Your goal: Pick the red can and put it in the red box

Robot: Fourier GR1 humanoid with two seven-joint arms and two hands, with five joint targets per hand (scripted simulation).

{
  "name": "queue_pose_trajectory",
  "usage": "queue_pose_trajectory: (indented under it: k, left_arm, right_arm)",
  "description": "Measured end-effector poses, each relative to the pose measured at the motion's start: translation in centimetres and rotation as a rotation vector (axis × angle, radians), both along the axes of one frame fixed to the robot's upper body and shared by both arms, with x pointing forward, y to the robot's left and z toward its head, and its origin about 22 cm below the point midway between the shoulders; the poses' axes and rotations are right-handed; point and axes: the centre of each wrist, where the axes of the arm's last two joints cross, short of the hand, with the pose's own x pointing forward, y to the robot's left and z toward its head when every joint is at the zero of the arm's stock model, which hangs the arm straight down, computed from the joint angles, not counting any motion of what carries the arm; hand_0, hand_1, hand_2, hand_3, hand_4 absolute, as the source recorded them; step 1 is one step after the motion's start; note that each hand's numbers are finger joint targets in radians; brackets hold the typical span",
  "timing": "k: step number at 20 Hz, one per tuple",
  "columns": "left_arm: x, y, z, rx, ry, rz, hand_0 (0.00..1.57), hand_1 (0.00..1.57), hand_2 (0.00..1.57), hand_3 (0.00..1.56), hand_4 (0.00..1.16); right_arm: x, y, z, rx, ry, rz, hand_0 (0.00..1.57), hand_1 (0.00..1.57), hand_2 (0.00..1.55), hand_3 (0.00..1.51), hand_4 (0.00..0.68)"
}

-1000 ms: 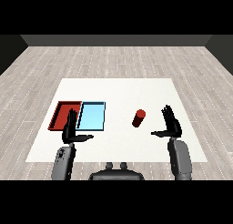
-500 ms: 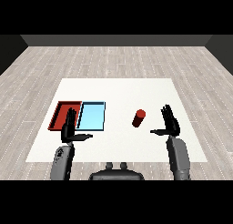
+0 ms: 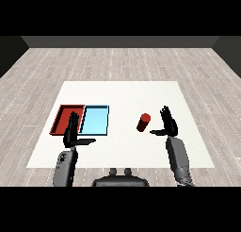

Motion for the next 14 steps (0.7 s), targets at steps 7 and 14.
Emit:
queue_pose_trajectory:
  k: [7, 14]
  left_arm:
    - [0.1, 0.1, 0.8, -0.004, -0.013, -0.007, 0.0, 0.0, 0.0, 0.0, 0.0]
    - [-0.7, 0.2, 0.8, -0.017, -0.01, -0.008, 0.0, 0.0, 0.0, 0.0, 0.0]
  right_arm:
    - [1.0, 1.5, -1.4, 0.038, 0.039, 0.005, 0.0, 0.0, 0.0, 0.0, 0.0]
    - [2.0, 3.0, -2.8, 0.072, 0.056, 0.02, 0.0, 0.0, 0.0, 0.0, 0.0]
